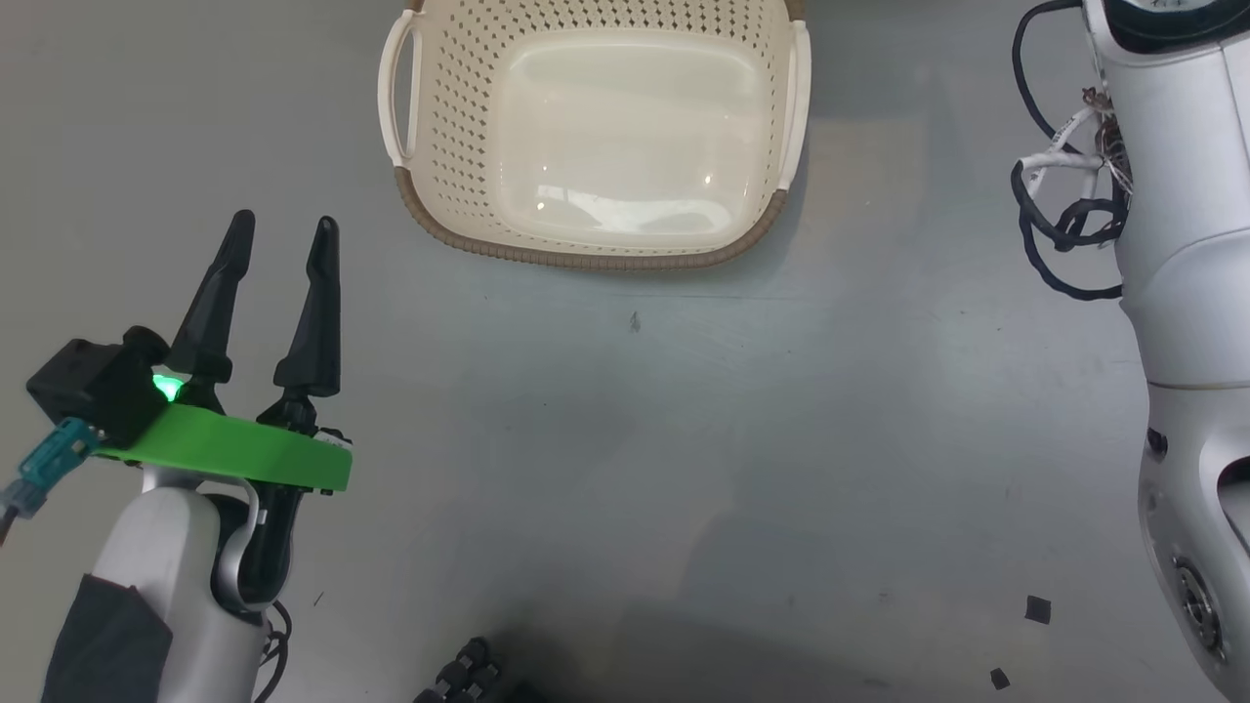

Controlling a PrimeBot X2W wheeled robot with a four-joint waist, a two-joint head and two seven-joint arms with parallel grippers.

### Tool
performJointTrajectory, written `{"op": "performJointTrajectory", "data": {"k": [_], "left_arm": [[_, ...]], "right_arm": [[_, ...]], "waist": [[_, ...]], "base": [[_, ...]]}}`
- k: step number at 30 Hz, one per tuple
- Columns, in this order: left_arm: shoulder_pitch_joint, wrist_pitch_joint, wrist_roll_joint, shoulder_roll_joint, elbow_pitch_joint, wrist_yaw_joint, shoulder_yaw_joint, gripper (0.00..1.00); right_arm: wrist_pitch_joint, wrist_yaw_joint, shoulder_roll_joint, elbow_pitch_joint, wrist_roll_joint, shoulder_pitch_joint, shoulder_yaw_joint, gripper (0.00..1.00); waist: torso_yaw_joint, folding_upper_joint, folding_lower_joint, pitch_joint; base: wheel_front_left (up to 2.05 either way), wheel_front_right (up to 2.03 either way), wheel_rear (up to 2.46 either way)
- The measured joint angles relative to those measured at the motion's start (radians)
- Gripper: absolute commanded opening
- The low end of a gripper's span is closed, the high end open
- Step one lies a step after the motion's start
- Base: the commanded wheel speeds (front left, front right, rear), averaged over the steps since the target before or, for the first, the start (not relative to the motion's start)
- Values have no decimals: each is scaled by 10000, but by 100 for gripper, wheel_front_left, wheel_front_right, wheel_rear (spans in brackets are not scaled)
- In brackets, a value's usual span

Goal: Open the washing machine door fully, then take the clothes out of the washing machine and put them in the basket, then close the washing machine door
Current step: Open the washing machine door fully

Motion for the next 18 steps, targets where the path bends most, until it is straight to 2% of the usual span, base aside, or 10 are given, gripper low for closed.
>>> {"op": "performJointTrajectory", "data": {"k": [13, 18], "left_arm": [[-177, 0, -244, -2, -69, 0, -201, 100], [-352, 0, -244, -12, -67, 0, -226, 100]], "right_arm": [[-17, -69, -199, 604, 4, -899, 217, 0], [-4, 65, -299, 788, 96, -1037, 414, 0]], "waist": [[245, 0, -1, 484], [304, 0, -1, 592]], "base": [[0, 0, 0], [0, 0, 0]]}}
